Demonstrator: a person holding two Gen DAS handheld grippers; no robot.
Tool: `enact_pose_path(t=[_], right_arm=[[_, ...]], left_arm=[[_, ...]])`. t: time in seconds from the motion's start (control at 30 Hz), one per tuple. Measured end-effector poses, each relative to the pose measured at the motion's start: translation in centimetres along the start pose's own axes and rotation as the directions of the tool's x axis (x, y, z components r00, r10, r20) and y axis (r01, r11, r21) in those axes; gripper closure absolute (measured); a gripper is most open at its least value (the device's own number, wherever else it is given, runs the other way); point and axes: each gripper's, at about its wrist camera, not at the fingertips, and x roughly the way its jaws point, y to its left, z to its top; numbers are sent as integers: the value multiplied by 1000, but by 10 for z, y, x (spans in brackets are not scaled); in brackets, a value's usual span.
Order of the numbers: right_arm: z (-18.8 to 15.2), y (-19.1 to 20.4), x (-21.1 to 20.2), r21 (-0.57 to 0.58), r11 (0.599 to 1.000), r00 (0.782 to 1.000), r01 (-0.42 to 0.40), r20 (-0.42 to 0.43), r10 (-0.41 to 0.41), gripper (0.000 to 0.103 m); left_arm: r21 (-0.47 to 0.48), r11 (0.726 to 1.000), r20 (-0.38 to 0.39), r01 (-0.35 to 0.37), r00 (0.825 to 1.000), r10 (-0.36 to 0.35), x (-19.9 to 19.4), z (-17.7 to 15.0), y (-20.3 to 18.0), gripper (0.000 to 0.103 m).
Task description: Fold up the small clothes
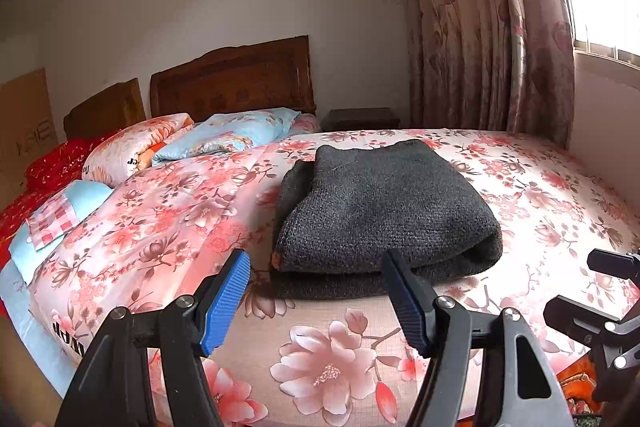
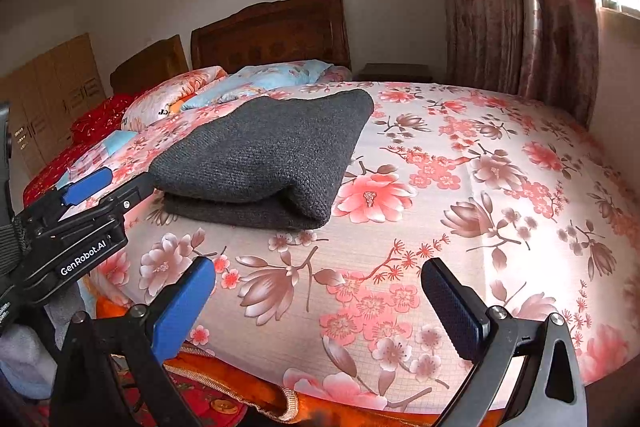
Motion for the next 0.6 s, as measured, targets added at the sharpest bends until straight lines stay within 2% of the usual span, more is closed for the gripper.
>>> enact_pose_path(t=[0.6], right_arm=[[-1,2,3,9,1000,1000,-1,-12,1,0]], left_arm=[[0,1000,-4,1,1000,-1,0,-1,1,34]])
